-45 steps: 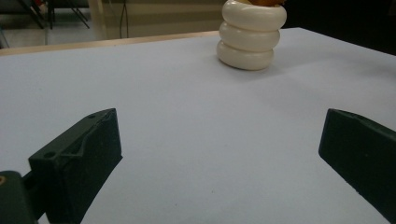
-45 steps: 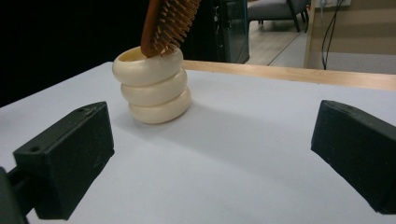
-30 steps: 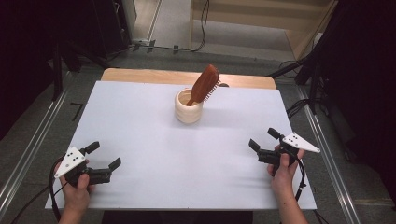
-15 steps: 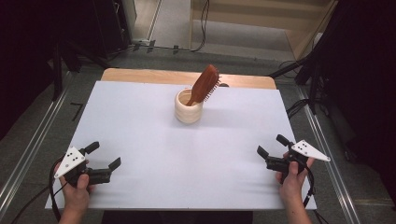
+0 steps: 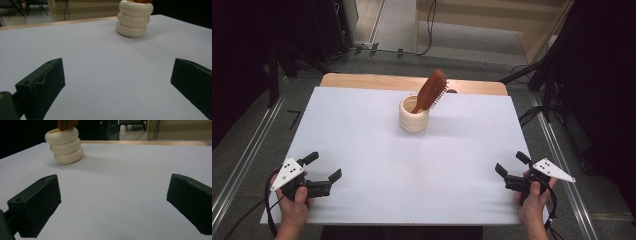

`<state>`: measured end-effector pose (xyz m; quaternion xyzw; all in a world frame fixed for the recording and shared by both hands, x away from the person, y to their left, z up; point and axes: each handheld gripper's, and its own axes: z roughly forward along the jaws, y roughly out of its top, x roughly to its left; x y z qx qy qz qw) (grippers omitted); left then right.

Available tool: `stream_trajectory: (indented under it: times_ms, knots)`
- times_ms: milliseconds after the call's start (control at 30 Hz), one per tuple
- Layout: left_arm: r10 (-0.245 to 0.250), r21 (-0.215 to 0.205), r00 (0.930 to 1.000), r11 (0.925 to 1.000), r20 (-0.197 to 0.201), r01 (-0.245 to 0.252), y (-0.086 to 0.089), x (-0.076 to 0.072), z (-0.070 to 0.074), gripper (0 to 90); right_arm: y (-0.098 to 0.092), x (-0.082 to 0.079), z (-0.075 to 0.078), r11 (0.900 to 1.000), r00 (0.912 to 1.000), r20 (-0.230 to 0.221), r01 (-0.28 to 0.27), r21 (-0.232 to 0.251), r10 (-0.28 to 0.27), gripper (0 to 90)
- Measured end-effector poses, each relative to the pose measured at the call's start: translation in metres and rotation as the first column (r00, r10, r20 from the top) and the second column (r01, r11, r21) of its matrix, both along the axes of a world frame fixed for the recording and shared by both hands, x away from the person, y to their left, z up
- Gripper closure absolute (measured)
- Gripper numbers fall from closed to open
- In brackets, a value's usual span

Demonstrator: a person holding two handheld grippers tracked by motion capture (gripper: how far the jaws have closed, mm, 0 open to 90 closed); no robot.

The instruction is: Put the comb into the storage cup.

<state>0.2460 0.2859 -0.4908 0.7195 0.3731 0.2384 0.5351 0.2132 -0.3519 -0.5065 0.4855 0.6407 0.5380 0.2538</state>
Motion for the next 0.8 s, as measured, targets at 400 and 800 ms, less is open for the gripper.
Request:
stream_trajectory:
  times_ms: [400,800]
  knots:
    - [-0.001,0.002,1.0,1.0,0.0,0.001,0.0,0.0,0.0,0.0,-0.011,-0.011,-0.001,1.0,0.9998,0.001,0.02,-0.022,-0.02,0.0]
    - [-0.002,0.002,1.0,1.0,0.0,0.002,0.0,0.0,0.0,0.0,-0.026,-0.02,-0.004,0.999,0.9992,-0.008,0.039,-0.028,-0.039,0.0]
